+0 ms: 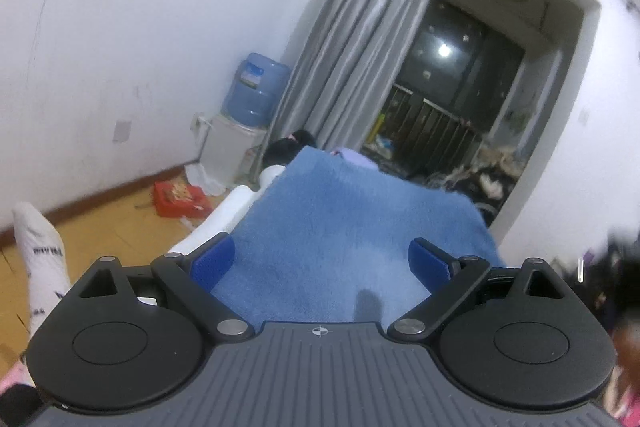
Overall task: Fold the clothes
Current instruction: 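Lower the folded blue jeans onto the clothes stack with both grippers, then open both grippers and release the jeans on top of the stack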
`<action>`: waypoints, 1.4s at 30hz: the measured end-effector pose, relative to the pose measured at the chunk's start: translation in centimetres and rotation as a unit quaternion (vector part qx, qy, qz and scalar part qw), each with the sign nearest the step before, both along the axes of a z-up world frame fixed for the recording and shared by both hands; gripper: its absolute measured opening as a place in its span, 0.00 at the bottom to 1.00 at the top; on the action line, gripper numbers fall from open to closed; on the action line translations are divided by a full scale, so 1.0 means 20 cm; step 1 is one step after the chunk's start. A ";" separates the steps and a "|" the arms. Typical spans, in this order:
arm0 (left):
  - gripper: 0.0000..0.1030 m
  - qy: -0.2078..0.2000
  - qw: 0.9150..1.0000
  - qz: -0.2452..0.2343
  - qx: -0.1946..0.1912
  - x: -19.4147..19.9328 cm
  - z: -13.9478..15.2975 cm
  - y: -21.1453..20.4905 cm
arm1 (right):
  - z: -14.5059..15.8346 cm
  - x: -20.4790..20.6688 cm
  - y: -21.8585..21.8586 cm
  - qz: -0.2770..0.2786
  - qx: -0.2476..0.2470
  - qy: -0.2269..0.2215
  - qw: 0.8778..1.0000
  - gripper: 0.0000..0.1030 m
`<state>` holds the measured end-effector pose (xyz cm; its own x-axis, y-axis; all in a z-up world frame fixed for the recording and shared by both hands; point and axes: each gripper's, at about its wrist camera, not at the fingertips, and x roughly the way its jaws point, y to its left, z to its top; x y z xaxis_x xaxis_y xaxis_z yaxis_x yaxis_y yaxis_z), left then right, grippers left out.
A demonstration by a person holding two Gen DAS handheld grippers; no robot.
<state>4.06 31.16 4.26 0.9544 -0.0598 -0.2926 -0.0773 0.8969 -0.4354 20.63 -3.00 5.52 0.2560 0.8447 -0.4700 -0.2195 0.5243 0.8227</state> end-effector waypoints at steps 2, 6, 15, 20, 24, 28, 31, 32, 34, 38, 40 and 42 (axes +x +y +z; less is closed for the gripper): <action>0.92 -0.004 1.000 0.002 -0.013 -0.02 -0.01 0.02 | -0.05 -0.09 0.02 0.019 0.007 0.013 1.000 0.72; 0.92 0.009 1.000 0.014 -0.023 -0.02 -0.05 0.06 | -0.09 -0.18 0.13 0.039 -0.004 -0.012 0.999 0.74; 0.92 0.022 0.998 0.020 -0.064 -0.01 -0.11 0.12 | -0.01 -0.29 0.23 0.045 -0.078 -0.074 0.993 0.31; 0.92 -0.003 0.995 0.024 -0.092 -0.04 -0.07 0.17 | 0.06 -0.31 0.21 0.033 -0.008 -0.042 0.999 0.28; 0.92 -0.024 0.991 0.045 -0.120 -0.07 -0.03 0.25 | 0.07 -0.31 0.24 0.040 0.058 -0.001 0.997 0.28; 0.92 -0.009 0.990 0.049 -0.129 -0.05 -0.07 0.28 | -0.01 -0.35 0.28 0.045 0.056 0.005 0.997 0.27; 0.91 -0.005 0.992 0.046 -0.119 -0.05 -0.07 0.27 | -0.08 -0.38 0.27 0.040 0.050 0.017 0.998 0.27; 0.91 -0.007 0.992 0.044 -0.114 -0.05 -0.06 0.26 | -0.09 -0.38 0.28 0.040 0.047 0.010 0.998 0.27; 0.92 -0.006 0.994 0.053 -0.090 -0.06 -0.04 0.24 | -0.05 -0.40 0.29 0.050 0.034 -0.026 0.998 0.30; 0.92 -0.020 0.995 0.094 -0.034 -0.10 0.01 0.19 | -0.09 -0.46 0.35 0.093 -0.065 -0.075 0.991 0.58; 0.92 -0.046 0.992 0.114 -0.006 -0.16 0.07 0.15 | -0.15 -0.51 0.36 0.113 -0.109 -0.076 0.985 0.63; 0.93 -0.078 0.991 0.106 0.032 -0.21 0.14 0.09 | -0.16 -0.56 0.32 0.114 -0.127 -0.092 0.981 0.62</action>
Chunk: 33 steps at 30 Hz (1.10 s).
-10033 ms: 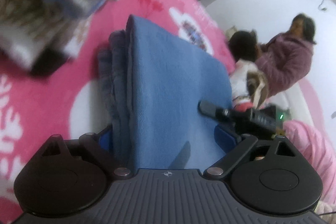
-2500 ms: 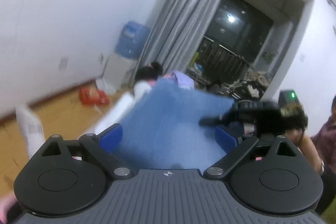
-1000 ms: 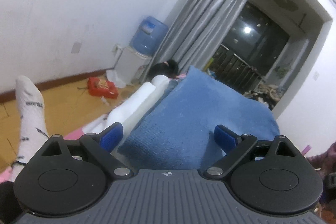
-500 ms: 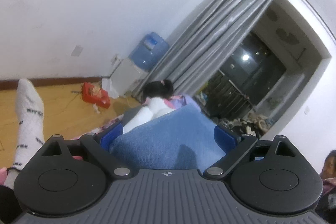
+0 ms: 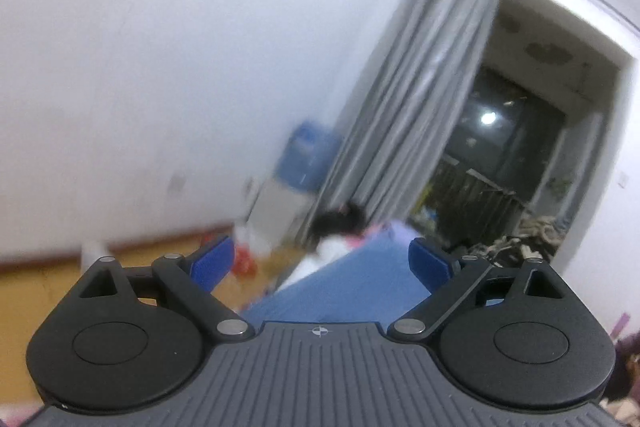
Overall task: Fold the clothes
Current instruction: 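Open both grippers and release the jeans on top of the stack, then pat the jeans flat on the stack with the right gripper beside the left gripper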
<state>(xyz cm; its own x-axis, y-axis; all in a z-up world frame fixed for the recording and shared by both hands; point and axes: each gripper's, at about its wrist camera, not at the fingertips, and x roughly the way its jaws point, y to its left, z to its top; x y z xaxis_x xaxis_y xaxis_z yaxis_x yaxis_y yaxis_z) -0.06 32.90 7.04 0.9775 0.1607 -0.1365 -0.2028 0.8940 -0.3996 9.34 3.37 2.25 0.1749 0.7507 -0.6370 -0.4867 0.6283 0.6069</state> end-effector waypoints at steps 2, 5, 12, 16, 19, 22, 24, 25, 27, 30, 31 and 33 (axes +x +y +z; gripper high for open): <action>0.96 -0.019 0.998 -0.031 0.048 -0.03 0.06 -0.09 | 0.09 -0.03 -0.11 -0.035 0.024 -0.049 0.998 0.57; 0.96 -0.007 0.990 -0.104 0.095 0.01 0.06 -0.21 | 0.32 -0.01 -0.23 -0.095 0.071 -0.162 0.980 0.43; 0.98 0.093 0.979 -0.093 0.153 0.15 -0.17 -0.35 | 0.54 0.23 0.17 -0.079 0.038 -0.365 0.927 0.40; 0.98 0.097 0.980 -0.110 0.135 0.15 -0.16 -0.32 | 0.21 0.42 0.30 -0.053 -0.065 -0.390 0.917 0.38; 0.99 0.099 0.977 -0.109 0.154 0.14 -0.18 -0.35 | 0.15 0.46 0.29 -0.045 -0.071 -0.409 0.909 0.38; 1.00 0.104 0.977 -0.107 0.150 0.11 -0.17 -0.34 | 0.26 0.49 0.32 -0.048 -0.066 -0.390 0.917 0.31; 1.00 0.103 0.977 -0.112 0.147 0.12 -0.16 -0.33 | 0.30 0.50 0.36 -0.044 -0.067 -0.422 0.903 0.31; 1.00 0.103 0.977 -0.114 0.145 0.12 -0.16 -0.33 | 0.30 0.52 0.37 -0.043 -0.073 -0.431 0.898 0.31; 1.00 0.105 0.976 -0.123 0.143 0.12 -0.16 -0.34 | 0.17 0.66 0.40 -0.048 -0.131 -0.399 0.906 0.30; 1.00 0.106 0.976 -0.113 0.152 0.13 -0.16 -0.37 | 0.15 0.74 0.40 -0.067 -0.127 -0.371 0.918 0.29; 1.00 0.114 0.977 -0.106 0.146 0.13 -0.16 -0.37 | 0.20 0.74 0.42 -0.070 -0.124 -0.371 0.918 0.21; 1.00 0.118 0.979 -0.107 0.129 0.14 -0.15 -0.34 | 0.31 0.71 0.47 -0.058 -0.101 -0.390 0.913 0.18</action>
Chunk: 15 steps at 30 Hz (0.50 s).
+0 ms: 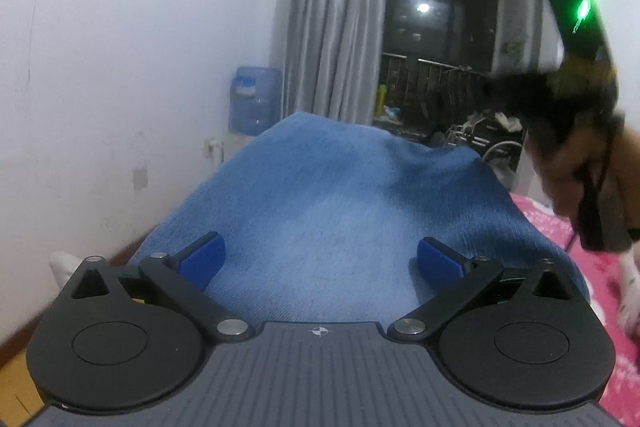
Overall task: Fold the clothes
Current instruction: 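Pat the jeans flat on the stack with the right gripper beside the left gripper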
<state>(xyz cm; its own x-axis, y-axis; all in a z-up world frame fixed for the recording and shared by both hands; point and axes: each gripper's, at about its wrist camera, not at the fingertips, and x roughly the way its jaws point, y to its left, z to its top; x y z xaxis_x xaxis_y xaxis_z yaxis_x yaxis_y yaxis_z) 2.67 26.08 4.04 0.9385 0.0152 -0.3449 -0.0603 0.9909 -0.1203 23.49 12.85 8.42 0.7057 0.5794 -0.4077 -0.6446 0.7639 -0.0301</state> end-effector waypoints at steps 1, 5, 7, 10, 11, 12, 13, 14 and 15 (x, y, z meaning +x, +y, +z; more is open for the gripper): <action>1.00 0.001 1.000 -0.002 -0.001 0.00 0.00 0.00 | 0.06 -0.01 0.04 0.017 0.010 -0.008 1.000 0.18; 1.00 -0.002 1.000 0.000 0.003 -0.01 -0.01 -0.01 | 0.14 0.03 0.29 0.082 -0.012 -0.009 0.997 0.18; 1.00 -0.003 1.000 -0.004 0.005 -0.02 -0.01 -0.01 | 0.04 0.15 0.43 0.077 -0.058 0.022 0.995 0.16; 1.00 0.006 1.000 -0.008 -0.008 -0.01 -0.01 0.03 | -0.10 0.31 0.53 0.051 -0.094 0.067 0.992 0.13; 1.00 0.003 1.000 -0.009 -0.016 -0.02 -0.01 0.05 | -0.10 0.34 0.54 0.044 -0.091 0.076 0.992 0.13; 1.00 0.004 1.000 -0.007 -0.021 -0.03 -0.01 0.05 | -0.09 0.34 0.53 0.039 -0.083 0.083 0.992 0.13; 1.00 0.006 1.000 -0.006 -0.026 -0.03 -0.01 0.05 | -0.06 0.35 0.52 0.038 -0.073 0.090 0.993 0.13; 1.00 0.006 1.000 -0.006 -0.028 -0.04 -0.01 0.05 | -0.02 0.33 0.51 0.039 -0.059 0.091 0.993 0.14; 1.00 0.007 1.000 -0.006 -0.024 -0.04 -0.01 0.05 | 0.03 0.31 0.49 0.045 -0.044 0.090 0.994 0.14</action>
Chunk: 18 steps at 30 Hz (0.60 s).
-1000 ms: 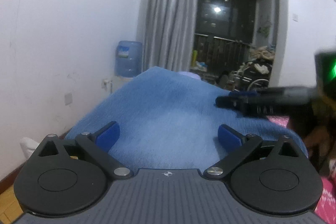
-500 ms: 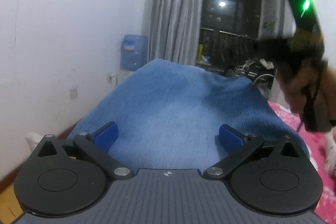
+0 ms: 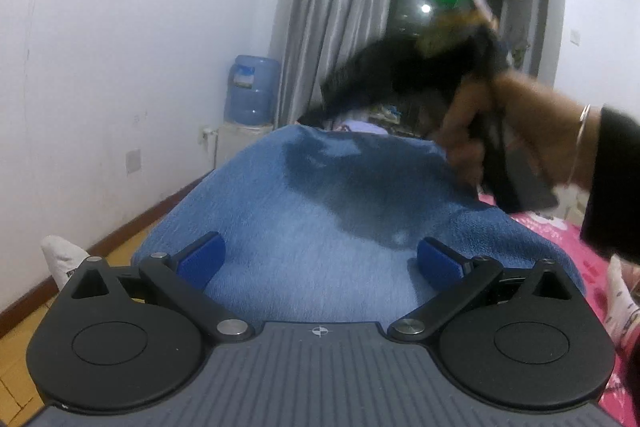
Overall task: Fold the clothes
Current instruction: 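Pat the jeans flat on the stack with the right gripper beside the left gripper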
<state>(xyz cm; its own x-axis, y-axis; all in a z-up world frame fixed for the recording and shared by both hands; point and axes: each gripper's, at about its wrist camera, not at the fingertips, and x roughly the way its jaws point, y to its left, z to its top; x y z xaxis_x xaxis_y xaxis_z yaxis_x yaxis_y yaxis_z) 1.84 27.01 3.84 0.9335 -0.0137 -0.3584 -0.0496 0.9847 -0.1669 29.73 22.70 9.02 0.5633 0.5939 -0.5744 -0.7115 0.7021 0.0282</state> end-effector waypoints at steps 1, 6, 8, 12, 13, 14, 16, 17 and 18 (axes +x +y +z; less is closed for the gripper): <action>1.00 0.000 1.000 -0.001 0.004 0.00 0.00 -0.01 | 0.06 -0.02 0.00 0.017 0.016 -0.005 1.000 0.14; 1.00 -0.002 1.000 -0.006 0.008 -0.01 0.00 0.00 | -0.08 -0.02 0.13 0.034 -0.058 0.009 0.998 0.09; 1.00 -0.007 1.000 -0.010 0.011 -0.02 0.01 0.00 | -0.11 -0.02 0.14 0.028 -0.067 0.002 0.997 0.09; 1.00 0.001 1.000 -0.013 0.001 -0.04 0.02 0.02 | 0.06 -0.06 -0.02 0.013 -0.012 -0.008 1.000 0.11; 1.00 0.001 1.000 -0.014 0.000 -0.03 0.02 0.02 | 0.10 -0.09 -0.07 0.014 -0.004 -0.015 1.000 0.11; 1.00 0.001 1.000 -0.015 0.000 -0.03 0.02 0.03 | 0.13 -0.11 -0.12 0.013 0.001 -0.020 1.000 0.11; 1.00 0.000 1.000 -0.013 -0.002 -0.04 0.02 0.03 | 0.09 -0.09 -0.16 -0.005 -0.036 -0.020 0.999 0.11; 1.00 -0.002 1.000 -0.012 -0.006 -0.04 0.02 0.03 | 0.04 -0.07 -0.18 -0.019 -0.062 -0.018 0.998 0.11; 1.00 -0.004 1.000 -0.011 -0.011 -0.04 0.03 0.02 | -0.01 -0.04 -0.19 -0.032 -0.082 -0.015 0.996 0.12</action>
<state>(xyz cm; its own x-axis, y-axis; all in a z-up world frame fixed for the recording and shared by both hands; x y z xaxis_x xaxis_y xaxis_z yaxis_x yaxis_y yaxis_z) 0.99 27.48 4.35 0.9357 -0.0426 -0.3502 -0.0257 0.9818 -0.1881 28.84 18.95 8.85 0.6147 0.4557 -0.6437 -0.6644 0.7390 -0.1113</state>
